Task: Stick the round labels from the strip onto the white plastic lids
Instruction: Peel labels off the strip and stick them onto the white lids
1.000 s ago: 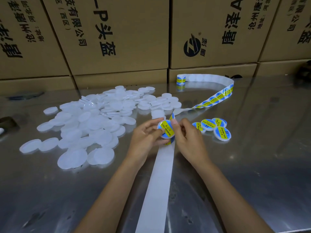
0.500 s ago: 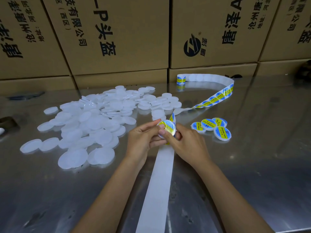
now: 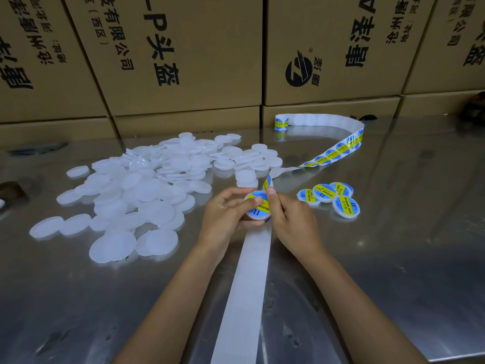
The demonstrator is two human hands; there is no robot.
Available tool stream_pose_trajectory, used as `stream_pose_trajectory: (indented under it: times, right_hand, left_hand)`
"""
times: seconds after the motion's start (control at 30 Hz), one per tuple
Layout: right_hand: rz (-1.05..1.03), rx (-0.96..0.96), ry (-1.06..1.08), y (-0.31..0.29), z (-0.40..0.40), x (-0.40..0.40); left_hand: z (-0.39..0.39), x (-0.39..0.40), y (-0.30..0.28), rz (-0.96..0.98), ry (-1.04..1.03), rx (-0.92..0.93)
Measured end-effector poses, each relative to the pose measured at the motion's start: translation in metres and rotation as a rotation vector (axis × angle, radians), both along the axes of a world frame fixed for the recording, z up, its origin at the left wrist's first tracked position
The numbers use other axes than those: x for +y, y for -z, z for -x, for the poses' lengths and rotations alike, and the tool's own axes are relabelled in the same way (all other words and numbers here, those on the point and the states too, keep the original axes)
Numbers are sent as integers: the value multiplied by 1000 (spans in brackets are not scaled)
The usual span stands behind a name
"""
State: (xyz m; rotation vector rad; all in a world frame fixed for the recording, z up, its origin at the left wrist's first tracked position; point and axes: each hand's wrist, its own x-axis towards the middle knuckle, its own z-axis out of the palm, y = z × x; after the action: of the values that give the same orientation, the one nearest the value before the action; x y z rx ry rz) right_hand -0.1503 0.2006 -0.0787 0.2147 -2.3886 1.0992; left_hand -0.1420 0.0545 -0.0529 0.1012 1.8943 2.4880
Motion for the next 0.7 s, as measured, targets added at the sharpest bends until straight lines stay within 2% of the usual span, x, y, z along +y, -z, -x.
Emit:
stream_pose_trajectory:
  times: [0.13,0.33,0.57,0.7]
  right_hand:
    - [52,-24,-52,-1,1,-3]
    - [-69,-77,-39,3,-1,-6]
    - [-66,-126,89,3,2,-1]
    - [-3,-205,83,5,6,-2]
  left_hand:
    - [1,1,2,33,-68,37]
    - [2,-1,3,53,-152,42]
    - [2,3,3,94,-76,45]
    - [3,3,4,54,-10,32]
